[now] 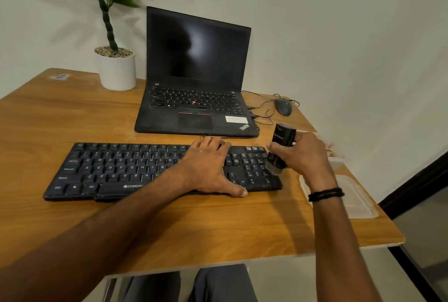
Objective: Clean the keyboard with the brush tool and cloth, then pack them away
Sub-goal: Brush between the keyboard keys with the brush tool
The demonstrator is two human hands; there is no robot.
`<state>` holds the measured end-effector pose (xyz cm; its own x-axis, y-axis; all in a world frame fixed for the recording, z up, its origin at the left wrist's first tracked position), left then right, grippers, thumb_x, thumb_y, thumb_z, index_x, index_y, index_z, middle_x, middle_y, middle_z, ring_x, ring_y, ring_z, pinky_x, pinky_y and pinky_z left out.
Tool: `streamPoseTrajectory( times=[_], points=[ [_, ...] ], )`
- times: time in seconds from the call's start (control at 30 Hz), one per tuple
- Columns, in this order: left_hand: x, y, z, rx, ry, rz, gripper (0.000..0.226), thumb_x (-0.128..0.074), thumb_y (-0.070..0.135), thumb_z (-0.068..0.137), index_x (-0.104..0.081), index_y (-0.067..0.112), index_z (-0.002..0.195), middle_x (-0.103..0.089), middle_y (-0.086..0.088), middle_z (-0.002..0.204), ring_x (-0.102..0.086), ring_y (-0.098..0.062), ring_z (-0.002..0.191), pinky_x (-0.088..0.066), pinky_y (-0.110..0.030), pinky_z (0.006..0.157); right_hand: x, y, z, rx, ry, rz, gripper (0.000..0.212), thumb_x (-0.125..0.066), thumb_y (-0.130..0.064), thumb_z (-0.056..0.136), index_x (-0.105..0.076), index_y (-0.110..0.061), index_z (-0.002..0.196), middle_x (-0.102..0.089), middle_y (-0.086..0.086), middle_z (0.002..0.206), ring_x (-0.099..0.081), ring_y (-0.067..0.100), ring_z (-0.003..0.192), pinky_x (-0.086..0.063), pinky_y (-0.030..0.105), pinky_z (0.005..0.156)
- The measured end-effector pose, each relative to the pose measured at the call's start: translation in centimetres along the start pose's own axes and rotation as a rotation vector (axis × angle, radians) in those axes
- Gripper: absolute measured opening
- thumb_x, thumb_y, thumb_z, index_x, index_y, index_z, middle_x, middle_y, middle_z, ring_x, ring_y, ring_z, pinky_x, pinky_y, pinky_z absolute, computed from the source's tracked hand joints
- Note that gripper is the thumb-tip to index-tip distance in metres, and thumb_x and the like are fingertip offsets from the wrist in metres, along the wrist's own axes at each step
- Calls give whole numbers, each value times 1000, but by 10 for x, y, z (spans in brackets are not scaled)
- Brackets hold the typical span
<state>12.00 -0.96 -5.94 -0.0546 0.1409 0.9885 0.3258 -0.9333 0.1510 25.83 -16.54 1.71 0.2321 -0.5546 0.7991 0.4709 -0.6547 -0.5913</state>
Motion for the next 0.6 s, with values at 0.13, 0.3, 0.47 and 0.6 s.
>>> streamPoseTrajectory(
  times=[0.13, 0.3, 0.47, 0.6],
  points=[
    [-1, 4, 1, -20, 1, -3, 133, -51, 100, 62, -17, 18, 161, -27, -3, 160, -25, -25, 144, -16, -47, 123, -16, -2, 5, 34, -34, -104, 31, -77, -42, 81, -65, -21, 100, -61, -3, 84, -57, 12, 81, -39, 19, 53],
    [3, 0, 0, -15, 15, 6, 134, -49, 101, 60, -19, 17, 161, -26, -2, 160, -25, -25, 144, -17, -47, 123, -42, -13, 17, 106, 109, 96, 43, -73, -50, 83, -68, -21, 113, -73, 1, 106, -65, 15, 97, -51, 27, 79],
    [1, 2, -3, -29, 13, -2, 132, -51, 101, 60, -22, 19, 159, -31, -1, 158, -29, -24, 141, -19, -47, 122, -3, 3, 6, -78, -213, -45, 36, -80, -40, 78, -63, -23, 106, -69, 3, 98, -66, 17, 88, -60, 36, 78],
    [4, 5, -1, -37, 32, -3, 131, -51, 101, 61, -23, 19, 159, -32, 0, 158, -30, -24, 141, -18, -47, 122, -6, -4, 10, -39, -184, -93, 33, -79, -41, 79, -62, -24, 102, -64, -2, 89, -65, 15, 83, -56, 28, 67]
  ],
)
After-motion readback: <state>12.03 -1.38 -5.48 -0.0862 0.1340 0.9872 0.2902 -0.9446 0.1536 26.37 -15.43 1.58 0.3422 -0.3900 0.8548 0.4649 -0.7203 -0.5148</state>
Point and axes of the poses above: each hand's wrist, its own z-axis towards the middle knuckle, its own x-axis out of the back of the hand, y = z × x, the point moved 2 cm from there along z, towards the middle knuckle
